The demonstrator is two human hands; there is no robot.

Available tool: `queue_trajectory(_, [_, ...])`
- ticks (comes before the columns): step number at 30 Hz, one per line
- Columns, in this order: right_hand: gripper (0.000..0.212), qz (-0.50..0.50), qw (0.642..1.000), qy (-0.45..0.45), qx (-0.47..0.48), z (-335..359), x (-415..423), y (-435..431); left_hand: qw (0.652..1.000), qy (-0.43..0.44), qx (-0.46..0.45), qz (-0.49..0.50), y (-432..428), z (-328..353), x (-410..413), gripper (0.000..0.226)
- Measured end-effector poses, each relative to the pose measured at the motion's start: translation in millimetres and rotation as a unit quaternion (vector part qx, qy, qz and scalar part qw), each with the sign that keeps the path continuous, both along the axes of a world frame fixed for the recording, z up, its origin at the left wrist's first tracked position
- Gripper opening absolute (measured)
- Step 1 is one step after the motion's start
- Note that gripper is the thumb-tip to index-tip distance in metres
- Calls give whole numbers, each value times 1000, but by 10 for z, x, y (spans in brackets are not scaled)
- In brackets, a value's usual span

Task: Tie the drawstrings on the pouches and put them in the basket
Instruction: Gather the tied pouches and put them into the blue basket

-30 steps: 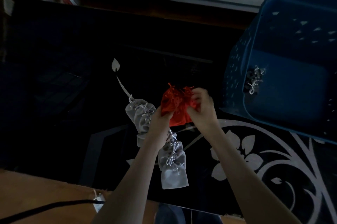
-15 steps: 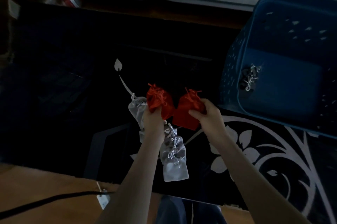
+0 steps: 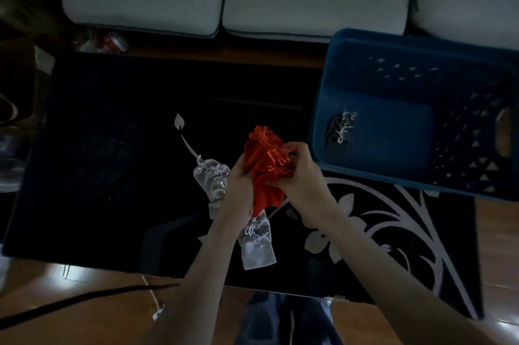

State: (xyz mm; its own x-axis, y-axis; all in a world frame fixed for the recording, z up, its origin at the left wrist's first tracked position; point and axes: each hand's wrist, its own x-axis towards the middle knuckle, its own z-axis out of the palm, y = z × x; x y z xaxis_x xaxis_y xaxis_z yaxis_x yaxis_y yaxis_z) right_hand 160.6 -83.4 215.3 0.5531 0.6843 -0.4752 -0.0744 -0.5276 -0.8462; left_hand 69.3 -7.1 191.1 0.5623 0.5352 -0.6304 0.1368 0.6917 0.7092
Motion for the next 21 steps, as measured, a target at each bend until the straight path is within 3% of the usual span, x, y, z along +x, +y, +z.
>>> queue_trajectory(2, [62, -11, 1000, -25, 1, 124, 91, -63, 999, 1, 45, -17, -5, 101, 76, 21])
queue_trajectory(3, [62, -12, 999, -36, -4, 194, 155, -100, 997, 5, 71, -24, -27, 172, 118, 20])
queue_trajectory(9, [62, -21, 998, -37, -49, 484, 687, -324, 990, -83, 68, -95, -237, 592, 474, 40])
queue_trajectory(10, [59, -39, 998, -12, -48, 483, 779, -364, 987, -106, 60, -101, -274, 631, 561, 52])
queue_trajectory(12, [32, -58, 998, 22, -29, 468, 954, -459, 983, -118, 65, -125, -355, 644, 759, 66])
queue_trajectory(13, [17, -67, 997, 26, -14, 463, 1049, -508, 983, -104, 73, -134, -392, 650, 892, 65])
queue_trajectory(14, [16, -83, 996, 25, 0, 432, 1155, -556, 983, -90, 72, -142, -436, 635, 1043, 62])
queue_trajectory(18, [28, -144, 989, 30, -1, 218, 1495, -696, 968, 6, 99, -230, -470, 434, 1518, 58])
queue_trajectory(21, [31, -151, 984, 28, -88, -264, 1977, -831, 937, 81, 107, -323, -538, 125, 2036, 62])
